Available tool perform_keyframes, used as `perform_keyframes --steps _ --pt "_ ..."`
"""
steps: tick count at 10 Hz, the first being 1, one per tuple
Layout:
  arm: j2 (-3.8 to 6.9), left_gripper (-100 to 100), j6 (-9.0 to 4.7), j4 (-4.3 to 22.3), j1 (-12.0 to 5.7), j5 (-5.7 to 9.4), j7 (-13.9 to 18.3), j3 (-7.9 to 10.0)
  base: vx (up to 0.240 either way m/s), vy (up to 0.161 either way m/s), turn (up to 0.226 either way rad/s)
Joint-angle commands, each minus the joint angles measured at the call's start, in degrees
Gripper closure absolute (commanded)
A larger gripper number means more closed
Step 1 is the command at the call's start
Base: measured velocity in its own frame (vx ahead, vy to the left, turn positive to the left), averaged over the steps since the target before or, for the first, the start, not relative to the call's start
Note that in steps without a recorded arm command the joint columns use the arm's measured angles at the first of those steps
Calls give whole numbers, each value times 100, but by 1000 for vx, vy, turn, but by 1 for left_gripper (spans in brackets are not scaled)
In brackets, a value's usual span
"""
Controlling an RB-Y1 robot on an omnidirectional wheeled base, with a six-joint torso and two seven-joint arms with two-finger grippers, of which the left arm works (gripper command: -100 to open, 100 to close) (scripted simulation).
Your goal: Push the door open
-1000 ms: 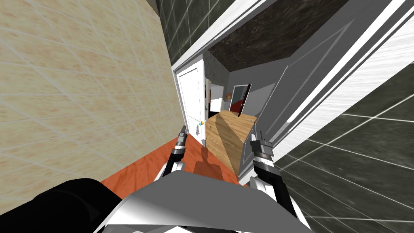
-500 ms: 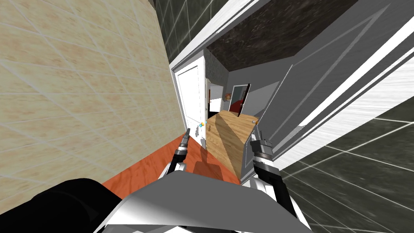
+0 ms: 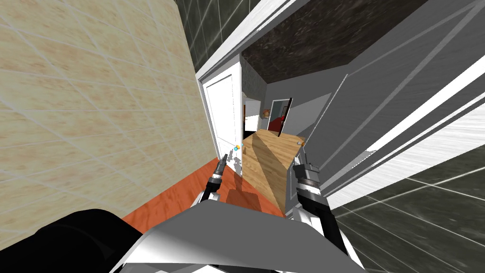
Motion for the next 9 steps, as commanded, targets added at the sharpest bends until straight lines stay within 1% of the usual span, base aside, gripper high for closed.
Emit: perform_keyframes --steps 1,3,4,6,8,9 --pt "39 -100 -58 256 -75 -62 -286 -56 87 119 -64" --pt "75 -100 -143 587 -157 -142 -641 -133 110 104 -47" --pt "75 -100 -143 587 -157 -142 -689 -133 76 55 -15" --pt "110 -100 -228 921 -240 -223 -1043 -211 58 52 -35" --pt "139 -100 -313 1255 -323 -304 -1395 -289 78 89 -57" --pt "139 -100 -313 1255 -323 -304 -1425 -289 61 80 -15"
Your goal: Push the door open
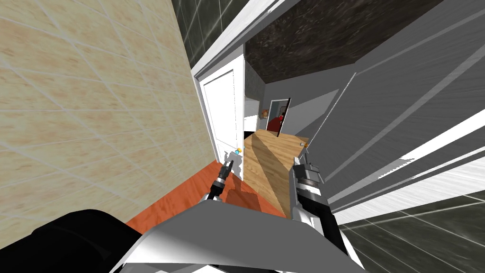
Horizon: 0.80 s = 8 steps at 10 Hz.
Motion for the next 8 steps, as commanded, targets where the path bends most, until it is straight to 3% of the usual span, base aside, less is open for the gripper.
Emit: perform_keyframes --steps 1,3,4,8 --pt "11 -100 -66 211 -49 -50 -243 -48 67 63 -24" --pt "36 -100 -150 539 -131 -130 -566 -125 74 94 -53" --pt "36 -100 -150 539 -131 -130 -604 -125 53 60 -16" --pt "76 -100 -311 1172 -288 -283 -1294 -272 73 81 -42"
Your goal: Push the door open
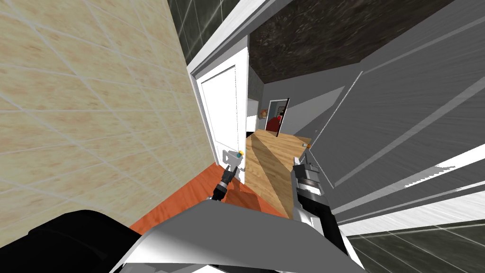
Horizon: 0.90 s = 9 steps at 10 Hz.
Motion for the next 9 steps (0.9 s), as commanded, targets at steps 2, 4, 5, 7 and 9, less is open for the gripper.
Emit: perform_keyframes --steps 2,4,5,7,9 --pt "36 -100 -109 394 -83 -95 -456 -93 92 108 -46" --pt "47 -100 -180 670 -152 -162 -764 -158 91 100 -42" --pt "53 -100 -215 808 -186 -196 -916 -190 87 77 -37" --pt "62 -100 -279 1055 -248 -256 -1189 -247 82 75 -36" --pt "69 -100 -339 1292 -307 -313 -1450 -303 73 88 -36"
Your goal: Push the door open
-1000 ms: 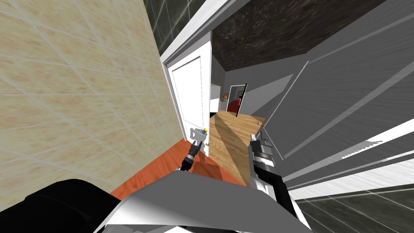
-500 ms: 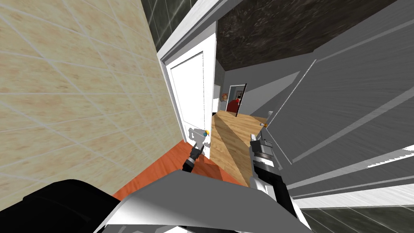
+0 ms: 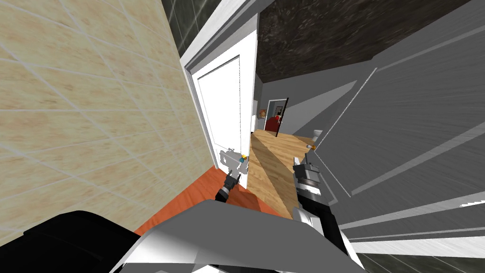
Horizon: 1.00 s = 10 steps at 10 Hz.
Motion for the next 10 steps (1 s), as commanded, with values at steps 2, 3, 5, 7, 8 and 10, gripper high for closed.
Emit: perform_keyframes --steps 2,3,5,7,8,10 --pt "19 -100 -99 285 -57 -62 -306 -59 69 67 -29" --pt "21 -100 -123 380 -80 -85 -410 -81 90 62 -28" --pt "24 -100 -178 597 -134 -138 -649 -132 96 80 -33" --pt "26 -100 -222 769 -177 -179 -839 -172 100 79 -26" --pt "27 -100 -201 694 -153 -165 -758 -158 41 34 -8" --pt "10 -100 -214 751 -183 -162 -792 -138 124 -35 -17"
